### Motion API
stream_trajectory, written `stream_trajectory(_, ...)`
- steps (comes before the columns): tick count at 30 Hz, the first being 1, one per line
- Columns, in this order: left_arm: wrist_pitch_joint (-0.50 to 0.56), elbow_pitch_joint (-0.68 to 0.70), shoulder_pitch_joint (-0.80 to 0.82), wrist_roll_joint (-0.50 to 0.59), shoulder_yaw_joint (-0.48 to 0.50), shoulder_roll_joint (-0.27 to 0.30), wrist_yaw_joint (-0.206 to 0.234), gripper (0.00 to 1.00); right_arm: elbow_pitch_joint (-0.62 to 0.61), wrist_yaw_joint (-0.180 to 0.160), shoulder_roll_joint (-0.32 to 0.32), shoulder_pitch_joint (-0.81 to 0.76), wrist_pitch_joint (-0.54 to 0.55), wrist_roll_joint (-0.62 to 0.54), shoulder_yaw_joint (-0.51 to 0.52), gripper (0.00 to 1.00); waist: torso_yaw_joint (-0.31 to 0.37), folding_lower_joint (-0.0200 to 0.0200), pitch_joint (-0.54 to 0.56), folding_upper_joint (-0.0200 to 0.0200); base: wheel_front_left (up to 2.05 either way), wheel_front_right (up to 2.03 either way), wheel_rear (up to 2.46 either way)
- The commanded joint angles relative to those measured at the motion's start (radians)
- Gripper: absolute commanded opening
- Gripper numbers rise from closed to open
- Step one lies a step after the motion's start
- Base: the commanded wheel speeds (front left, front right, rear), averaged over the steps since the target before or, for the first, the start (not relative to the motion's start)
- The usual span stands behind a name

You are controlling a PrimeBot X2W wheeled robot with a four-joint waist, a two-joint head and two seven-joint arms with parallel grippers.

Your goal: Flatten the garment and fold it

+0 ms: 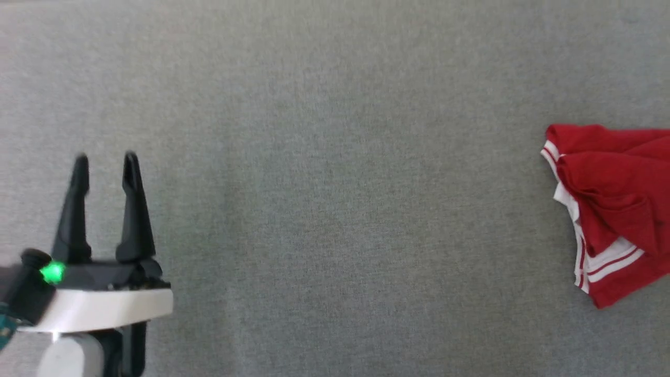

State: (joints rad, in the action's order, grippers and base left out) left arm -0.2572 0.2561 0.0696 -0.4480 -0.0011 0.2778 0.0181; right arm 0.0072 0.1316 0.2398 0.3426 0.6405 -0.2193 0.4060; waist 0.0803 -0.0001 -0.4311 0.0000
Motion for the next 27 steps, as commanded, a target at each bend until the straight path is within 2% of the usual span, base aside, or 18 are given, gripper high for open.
stream_trajectory(1,-0.004,-0.009,-0.016,-0.010,0.007,-0.010,-0.003,1.00,-0.005,-0.001,-0.009,-0.013,-0.012,0.009,-0.006,1.00,-0.017,0.0001,0.065,0.0000,0.00,0.00,0.00)
stream_trajectory(5,-0.004,-0.046,-0.053,-0.020,0.015,-0.033,-0.002,1.00,-0.029,-0.001,-0.048,-0.048,-0.083,0.060,-0.040,1.00,-0.031,0.0001,0.144,0.0000,0.00,0.00,0.00)
stream_trajectory(11,-0.004,-0.068,-0.108,0.036,0.003,-0.030,0.001,1.00,-0.067,-0.001,-0.099,-0.122,-0.200,0.128,-0.107,1.00,-0.053,0.0001,0.239,0.0000,0.00,0.00,0.00)
stream_trajectory(15,-0.004,-0.058,-0.129,0.116,0.004,-0.032,0.019,1.00,-0.100,-0.001,-0.124,-0.164,-0.333,0.154,-0.150,1.00,-0.071,0.0001,0.282,0.0000,0.00,0.00,0.00)
stream_trajectory(19,-0.004,-0.064,-0.154,0.144,-0.003,-0.046,0.020,1.00,-0.122,-0.001,-0.168,-0.197,-0.488,0.186,-0.151,1.00,-0.085,0.0001,0.319,0.0000,0.00,0.00,0.00)
stream_trajectory(27,-0.004,-0.093,-0.227,0.184,-0.024,-0.068,0.013,1.00,-0.043,-0.001,-0.189,-0.311,-0.685,0.294,-0.204,1.00,-0.101,0.0001,0.406,0.0000,0.00,0.00,0.00)
